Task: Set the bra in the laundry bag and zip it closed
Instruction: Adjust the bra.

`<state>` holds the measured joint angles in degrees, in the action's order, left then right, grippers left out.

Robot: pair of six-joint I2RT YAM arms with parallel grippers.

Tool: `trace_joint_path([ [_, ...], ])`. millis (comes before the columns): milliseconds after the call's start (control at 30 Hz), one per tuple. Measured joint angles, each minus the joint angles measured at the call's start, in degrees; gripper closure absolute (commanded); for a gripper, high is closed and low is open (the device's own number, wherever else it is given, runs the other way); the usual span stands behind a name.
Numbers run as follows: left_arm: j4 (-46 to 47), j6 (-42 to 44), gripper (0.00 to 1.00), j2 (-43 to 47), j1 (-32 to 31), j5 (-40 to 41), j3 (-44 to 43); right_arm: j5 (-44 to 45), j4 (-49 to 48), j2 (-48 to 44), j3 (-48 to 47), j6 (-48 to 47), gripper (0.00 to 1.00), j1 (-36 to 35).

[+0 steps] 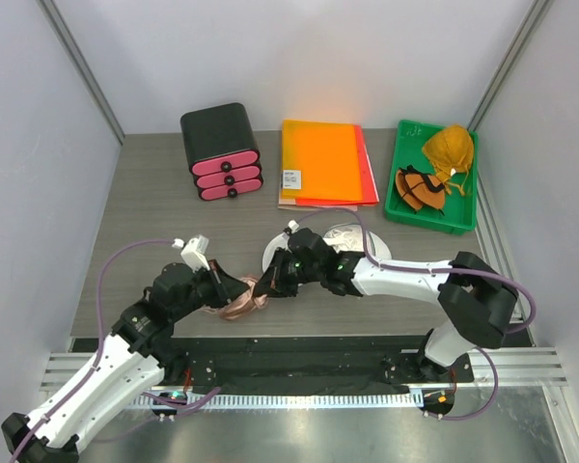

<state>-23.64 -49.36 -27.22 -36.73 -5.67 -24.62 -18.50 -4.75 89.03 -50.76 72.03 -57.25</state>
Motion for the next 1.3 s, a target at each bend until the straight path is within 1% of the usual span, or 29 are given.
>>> trace_joint_path([
  [67, 0.79, 0.26, 1.00, 0.61, 0.00, 0.02, 1.29, 0.22, -0.22, 1.36, -0.02, 2.01, 0.93, 0.00],
  [100, 0.92, 0.39, 0.98, 1.05, 0.00, 0.02, 1.64, 0.28, -0.39, 1.92, -0.04, 2.64, 0.92, 0.00],
  [167, 1.05, 0.72, 0.92, 1.75, 0.00, 0.09, 1.81, 0.57, -0.55, 3.19, -0.24, 4.26, 0.92, 0.02],
  [200, 1.20, 0.98, 0.85, 2.03, 0.00, 0.13, 1.81, 0.66, -0.92, 3.80, -0.33, 5.03, 0.92, 0.13],
  [267, 1.68, 1.88, 0.80, 2.62, 0.00, 0.31, 1.81, 0.79, -1.66, 5.22, -0.57, 6.64, 0.92, 0.35],
  [300, 2.16, 2.14, 0.74, 2.69, 0.00, 0.35, 1.81, 0.79, -2.08, 5.86, -0.59, 7.50, 0.92, 0.52],
  [467, 3.96, 3.72, 0.64, 1.68, 0.00, 1.38, 2.05, 0.59, -5.51, 9.40, -0.70, 11.32, 0.92, 1.55],
  [500, 4.85, 3.91, 0.61, 1.36, 0.00, 1.64, 2.60, 0.44, -6.08, 10.08, -0.76, 12.15, 0.92, 1.77],
  [567, 5.70, 4.52, 0.57, 0.94, -0.02, 2.10, 3.76, 0.17, -7.28, 11.19, -0.85, 13.35, 0.92, 2.25],
  [600, 6.08, 4.72, 0.52, 0.74, 0.00, 2.29, 4.44, 0.13, -7.63, 11.58, -0.90, 13.81, 0.92, 2.38],
  [700, 6.54, 5.35, 0.41, 0.57, -0.02, 2.82, 6.32, -0.09, -8.48, 12.59, -1.03, 15.47, 0.92, 3.17],
  [767, 6.71, 6.14, 0.37, 0.57, -0.02, 3.06, 7.21, -0.39, -9.49, 13.14, -1.09, 16.92, 0.92, 3.74],
  [900, 7.04, 6.82, 0.34, 0.07, -0.66, 4.07, 7.52, -0.94, -11.10, 14.14, -1.44, 19.30, 0.92, 4.28],
  [1067, 7.69, 7.74, 0.32, -2.64, -4.87, 10.12, 7.52, -1.36, -11.65, 14.91, -2.34, 21.42, 0.91, 4.61],
  [1100, 7.74, 7.91, 0.24, -3.34, -6.14, 11.65, 7.52, -1.55, -11.91, 15.08, -2.36, 21.92, 0.91, 4.66],
  [1133, 7.87, 8.09, 0.22, -4.07, -7.34, 13.14, 7.52, -1.70, -12.28, 15.28, -2.36, 22.47, 0.91, 4.74],
  [1300, 7.98, 9.27, 0.25, -8.79, -14.71, 22.47, 6.40, -2.23, -14.53, 16.39, -1.84, 25.73, 0.91, 4.92],
])
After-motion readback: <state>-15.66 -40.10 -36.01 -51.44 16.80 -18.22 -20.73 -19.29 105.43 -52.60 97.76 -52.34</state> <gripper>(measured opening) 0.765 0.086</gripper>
